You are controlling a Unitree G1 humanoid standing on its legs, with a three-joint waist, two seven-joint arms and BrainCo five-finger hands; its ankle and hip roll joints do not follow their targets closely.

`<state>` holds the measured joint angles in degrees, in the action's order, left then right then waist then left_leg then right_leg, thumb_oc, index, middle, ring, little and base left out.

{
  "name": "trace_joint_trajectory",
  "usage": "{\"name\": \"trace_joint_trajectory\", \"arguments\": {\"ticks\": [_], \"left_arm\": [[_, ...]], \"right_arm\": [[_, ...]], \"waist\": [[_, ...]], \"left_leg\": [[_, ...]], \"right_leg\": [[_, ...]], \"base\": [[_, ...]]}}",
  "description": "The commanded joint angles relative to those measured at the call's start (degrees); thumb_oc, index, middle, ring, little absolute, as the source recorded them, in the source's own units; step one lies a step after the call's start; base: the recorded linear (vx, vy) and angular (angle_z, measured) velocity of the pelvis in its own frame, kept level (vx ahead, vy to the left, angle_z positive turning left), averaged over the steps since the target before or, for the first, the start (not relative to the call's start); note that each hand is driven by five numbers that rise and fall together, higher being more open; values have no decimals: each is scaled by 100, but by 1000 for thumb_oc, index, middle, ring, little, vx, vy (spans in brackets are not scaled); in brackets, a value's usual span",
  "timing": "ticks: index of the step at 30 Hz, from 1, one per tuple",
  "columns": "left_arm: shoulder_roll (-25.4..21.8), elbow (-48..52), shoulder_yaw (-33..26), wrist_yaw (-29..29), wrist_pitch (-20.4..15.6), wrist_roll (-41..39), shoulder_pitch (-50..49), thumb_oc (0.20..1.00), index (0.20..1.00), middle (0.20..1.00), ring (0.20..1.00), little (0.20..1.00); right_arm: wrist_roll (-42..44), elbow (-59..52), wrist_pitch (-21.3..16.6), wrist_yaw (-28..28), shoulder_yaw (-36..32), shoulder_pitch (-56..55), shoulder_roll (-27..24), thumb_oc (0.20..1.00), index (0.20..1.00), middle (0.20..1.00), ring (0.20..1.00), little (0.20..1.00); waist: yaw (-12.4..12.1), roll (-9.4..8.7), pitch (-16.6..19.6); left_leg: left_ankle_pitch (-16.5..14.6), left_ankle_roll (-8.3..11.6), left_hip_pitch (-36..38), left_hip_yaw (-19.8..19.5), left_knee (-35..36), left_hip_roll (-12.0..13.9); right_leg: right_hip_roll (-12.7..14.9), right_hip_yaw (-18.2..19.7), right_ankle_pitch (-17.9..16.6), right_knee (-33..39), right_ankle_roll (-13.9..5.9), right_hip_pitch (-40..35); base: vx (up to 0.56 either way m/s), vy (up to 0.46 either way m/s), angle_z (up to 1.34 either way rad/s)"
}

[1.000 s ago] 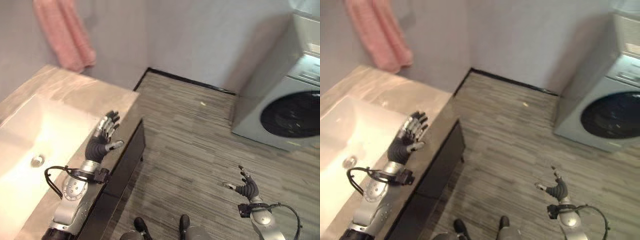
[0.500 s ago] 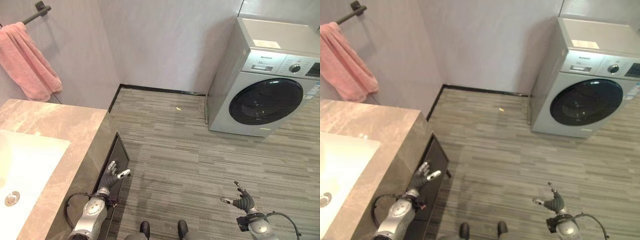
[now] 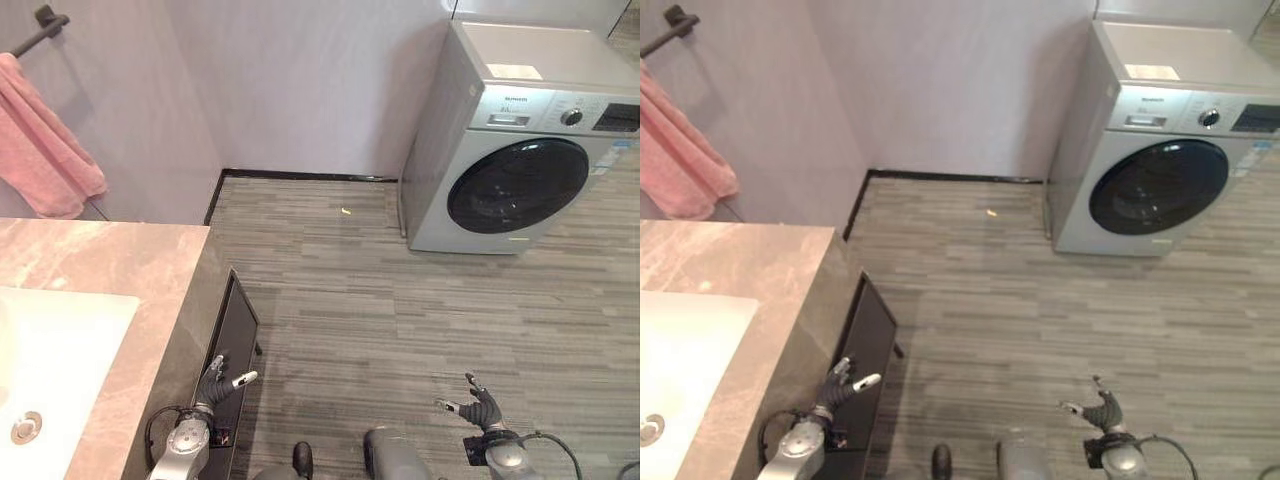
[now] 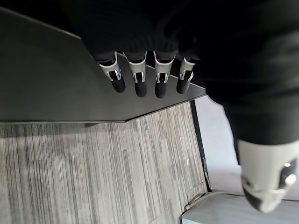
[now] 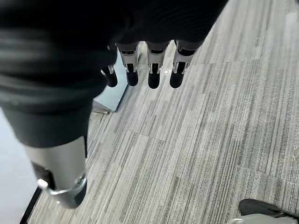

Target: Put brush and paste in cup on sink, flatten towel.

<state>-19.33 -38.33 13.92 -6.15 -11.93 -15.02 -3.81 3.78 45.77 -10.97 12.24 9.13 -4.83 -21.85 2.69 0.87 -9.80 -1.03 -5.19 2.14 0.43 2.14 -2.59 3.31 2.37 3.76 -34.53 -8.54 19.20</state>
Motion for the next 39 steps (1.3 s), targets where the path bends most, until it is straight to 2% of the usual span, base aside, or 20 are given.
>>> {"name": "trace_joint_trajectory", "arguments": {"ticks": [1,3,5,7,10,11,12,14,15,19,20,23,26,28,31,32,33,34,36,39], "left_arm": [[-89,-67,-308,-101,-198,177,224,1000,1000,1000,1000,1000],[11,-256,-296,-183,-206,183,355,1000,1000,1000,1000,1000],[29,-280,-279,-183,-199,184,395,1000,1000,1000,1000,1000],[121,-401,-164,-153,-177,228,471,1000,1000,1000,1000,1000],[205,-507,-107,-128,-139,141,561,1000,1000,1000,1000,1000],[206,-509,-106,-128,-139,140,564,1000,1000,1000,1000,1000],[234,-694,-60,-205,-121,138,806,1000,1000,1000,1000,1000],[230,-753,-65,-241,-137,131,837,1000,1000,1000,1000,1000],[211,-766,-115,-286,-136,98,864,1000,1000,1000,1000,1000],[188,-834,-200,-316,-157,118,835,1000,1000,1000,1000,1000],[211,-912,-273,-360,-181,96,784,1000,1000,1000,1000,1000],[231,-959,-343,-371,-190,117,684,1000,1000,1000,1000,1000],[219,-883,-419,-346,-173,124,457,1000,1000,1000,1000,1000],[185,-865,-421,-342,-185,91,423,1000,1000,1000,1000,1000],[135,-788,-438,-310,-167,79,347,1000,1000,1000,1000,1000],[137,-787,-438,-310,-167,79,347,1000,1000,1000,1000,1000],[114,-696,-414,-293,-138,59,336,1000,1000,1000,1000,1000],[90,-652,-422,-298,-129,71,340,1000,1000,1000,1000,1000],[61,-632,-385,-291,-107,128,362,1000,1000,1000,1000,1000],[38,-649,-372,-325,-125,147,457,1000,1000,1000,1000,1000]], "right_arm": [[232,-395,-214,21,-125,-55,-138,1000,1000,1000,1000,1000],[188,-436,-224,43,-79,-89,-145,1000,1000,1000,1000,1000],[164,-467,-209,50,-86,-139,-157,1000,1000,1000,1000,1000],[223,-405,-232,62,-172,-317,-210,1000,1000,1000,1000,1000],[281,-556,-248,33,-226,-499,-355,1000,1000,1000,1000,1000],[282,-558,-247,32,-228,-500,-356,1000,1000,1000,1000,1000],[358,-517,-264,101,-226,-450,-444,1000,1000,1000,1000,1000],[385,-513,-257,102,-199,-424,-483,1000,1000,1000,1000,1000],[282,-629,-206,81,-157,-468,-560,1000,1000,1000,1000,1000],[144,-638,-178,77,-147,-480,-612,1000,1000,1000,1000,1000],[9,-627,-186,88,-95,-498,-603,1000,1000,1000,1000,1000],[-294,-685,-154,62,6,-468,-654,1000,1000,1000,1000,1000],[-518,-743,-91,-59,137,-450,-611,1000,1000,1000,1000,1000],[-540,-677,-78,-128,202,-368,-542,1000,1000,1000,1000,1000],[-558,-723,-61,-184,232,-325,-395,1000,1000,1000,1000,1000],[-558,-722,-61,-184,231,-324,-397,1000,1000,1000,1000,1000],[-592,-864,-45,-200,268,-279,-361,1000,1000,1000,1000,1000],[-609,-930,-48,-186,297,-255,-336,1000,1000,1000,1000,1000],[-585,-939,-45,-172,325,-224,-278,1000,1000,1000,1000,1000],[-537,-1026,-78,-236,335,-270,-264,1000,1000,1000,1000,1000]], "waist": [[193,47,39],[296,-27,77],[357,-38,75],[470,-79,200],[536,-108,209],[547,-96,218],[435,-301,13],[396,-326,-43],[285,-372,-51],[90,-345,6],[-77,-265,31],[-249,-173,93],[-348,-206,259],[-402,-340,352],[-426,-524,360],[-439,-505,373],[-407,-429,269],[-375,-373,193],[-271,-313,105],[-145,-308,49]], "left_leg": [[-288,137,262,-453,118,-213],[-496,226,575,-513,175,-207],[-587,271,683,-564,146,-177],[-766,427,658,-727,-677,-165],[197,932,-167,-542,-2773,-108],[176,935,-208,-555,-2826,-102],[585,1013,-989,-290,-4151,-91],[462,926,-1189,-144,-4453,-33],[336,846,-1662,236,-4224,129],[287,783,-2064,555,-2917,244],[472,741,-2075,499,-1637,242],[1011,865,-2169,577,32,486],[1220,806,-1991,570,-280,549],[1039,666,-1994,516,-570,357],[625,406,-1780,615,-814,135],[633,410,-1797,619,-812,160],[450,266,-1461,560,-765,112],[353,199,-1296,537,-746,124],[155,141,-982,399,-728,88],[-48,192,-537,225,-640,-15]], "right_leg": [[-420,-302,-468,1285,33,-92],[-381,-695,-710,2197,68,261],[-407,-711,-764,2383,64,215],[-539,-402,-658,2361,253,-103],[-636,-266,-447,2512,535,-708],[-641,-281,-450,2512,536,-692],[-515,-267,-385,2654,708,-1045],[-537,-256,-314,2666,767,-1135],[-485,-218,-193,2783,783,-1417],[-453,-161,-4,3016,690,-1813],[-552,-36,154,3120,634,-2125],[-557,116,424,3221,559,-2671],[-419,249,683,2993,450,-3005],[-216,310,631,2551,316,-2928],[2,392,-627,1076,-116,-2378],[-20,404,-649,1086,-112,-2358],[-27,215,-1316,41,-182,-1785],[-60,87,-1401,-306,-138,-1581],[-118,-74,-1037,-500,-39,-1131],[17,-468,-411,508,170,-658]], "base": [[235,-36,9],[423,-102,10],[391,-136,17],[464,-200,69],[315,-170,100],[224,-241,53],[228,-247,22],[276,-213,-8],[372,-138,-22],[414,-37,-24],[519,78,-54],[687,116,-56],[575,163,-51],[445,214,-50],[332,173,-58],[299,247,-51],[291,281,-49],[415,363,-20],[332,190,24],[308,76,66]]}}
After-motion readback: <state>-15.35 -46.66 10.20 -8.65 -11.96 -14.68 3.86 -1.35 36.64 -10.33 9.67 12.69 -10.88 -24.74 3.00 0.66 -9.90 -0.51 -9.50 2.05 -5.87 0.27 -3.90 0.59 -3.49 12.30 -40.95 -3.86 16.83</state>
